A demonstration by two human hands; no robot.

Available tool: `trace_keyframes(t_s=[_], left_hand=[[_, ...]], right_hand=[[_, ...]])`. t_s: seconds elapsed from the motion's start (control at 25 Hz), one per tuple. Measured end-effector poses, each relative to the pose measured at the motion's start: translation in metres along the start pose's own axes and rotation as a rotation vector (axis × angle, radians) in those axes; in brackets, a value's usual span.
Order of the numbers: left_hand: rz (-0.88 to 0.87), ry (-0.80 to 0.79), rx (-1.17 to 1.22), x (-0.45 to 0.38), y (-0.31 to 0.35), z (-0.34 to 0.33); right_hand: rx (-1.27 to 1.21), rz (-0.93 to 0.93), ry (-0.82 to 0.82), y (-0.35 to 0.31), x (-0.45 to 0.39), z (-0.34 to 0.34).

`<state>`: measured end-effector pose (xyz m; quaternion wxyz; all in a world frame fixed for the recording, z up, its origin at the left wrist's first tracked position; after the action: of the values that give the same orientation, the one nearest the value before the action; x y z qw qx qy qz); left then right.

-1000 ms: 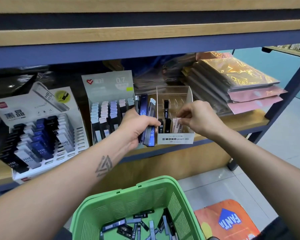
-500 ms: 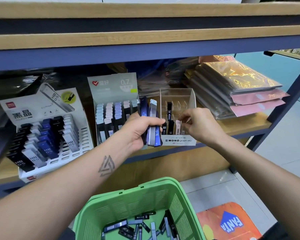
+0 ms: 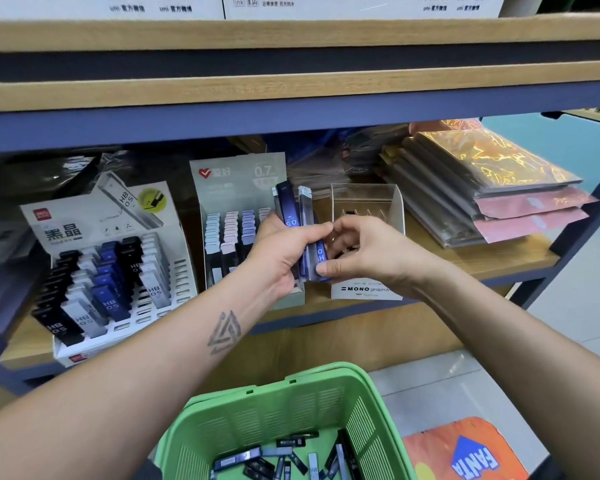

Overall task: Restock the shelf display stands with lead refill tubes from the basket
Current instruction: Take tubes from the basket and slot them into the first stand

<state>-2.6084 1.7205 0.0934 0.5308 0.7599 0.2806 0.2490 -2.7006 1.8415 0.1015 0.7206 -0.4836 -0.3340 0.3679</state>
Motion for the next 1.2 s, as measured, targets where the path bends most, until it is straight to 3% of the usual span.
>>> trace_keyframes(t_s=[0.16, 0.4, 0.72, 0.96, 1.2], left_hand=[[-0.029, 0.045, -0.059, -0.005, 0.005, 0.004], [-0.020, 0.023, -0.076, -0.012, 0.018, 0.006], [0.115, -0.041, 0.137, -0.013, 0.047, 0.024], [0.083, -0.006, 0.182, -0.006, 0.083, 0.065], [0.082, 0.143, 0.115, 0.005, 0.106, 0.134]], right_hand=[[0.031, -0.030, 0.057, -0.009, -0.001, 0.009], [-0.291, 0.033, 0.326, -0.015, -0.006, 0.023], [-0.657, 0.054, 0.357, -0.013, -0.016, 0.029], [-0.566, 0.111, 0.140, -0.025, -0.026, -0.015], [-0.208, 0.275, 0.137, -0.057, -0.045, -0.086]])
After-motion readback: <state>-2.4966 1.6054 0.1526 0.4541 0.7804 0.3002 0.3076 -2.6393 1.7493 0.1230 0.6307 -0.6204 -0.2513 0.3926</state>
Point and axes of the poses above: each hand's wrist, its own x-axis away from the middle knuckle, its own z-axis out of the back of the hand, y = z × x, the point moved 1 cm from there along -x, towards the middle knuckle, and after that the axes turned 5 degrees about -z, right-handed, at the moved point
